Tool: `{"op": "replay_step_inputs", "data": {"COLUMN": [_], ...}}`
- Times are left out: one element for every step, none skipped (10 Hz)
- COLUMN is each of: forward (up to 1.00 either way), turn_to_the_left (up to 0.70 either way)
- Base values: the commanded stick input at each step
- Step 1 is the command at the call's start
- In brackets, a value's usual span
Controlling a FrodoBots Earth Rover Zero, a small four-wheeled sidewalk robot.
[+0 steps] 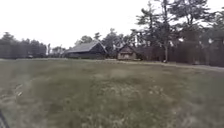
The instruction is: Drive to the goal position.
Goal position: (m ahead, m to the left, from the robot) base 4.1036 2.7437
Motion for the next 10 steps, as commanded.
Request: {"op": "replay_step_inputs", "data": {"forward": [0.7, 0.7, 0.7, 0.7, 0.7, 0.7, 0.7, 0.7, 0.7, 0.7], "turn_to_the_left": [0.0, 0.0, 0.0, 0.0, 0.0, 0.0, -0.04, -0.25, -0.35, -0.35]}}
